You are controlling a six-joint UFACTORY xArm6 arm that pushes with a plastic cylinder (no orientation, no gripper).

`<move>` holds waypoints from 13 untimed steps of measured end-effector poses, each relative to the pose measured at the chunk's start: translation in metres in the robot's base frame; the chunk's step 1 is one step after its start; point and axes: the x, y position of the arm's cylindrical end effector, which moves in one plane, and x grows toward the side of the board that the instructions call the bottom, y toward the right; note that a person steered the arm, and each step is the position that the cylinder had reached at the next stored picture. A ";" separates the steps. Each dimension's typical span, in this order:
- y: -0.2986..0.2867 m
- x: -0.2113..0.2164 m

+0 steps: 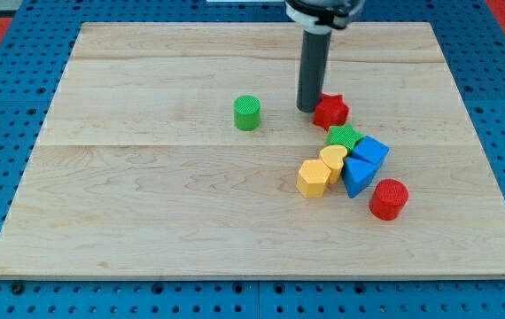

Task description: Push the green circle into the yellow heart

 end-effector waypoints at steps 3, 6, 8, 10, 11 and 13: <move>-0.074 -0.054; -0.050 0.001; -0.158 -0.029; -0.081 0.021; -0.040 0.048; -0.065 0.071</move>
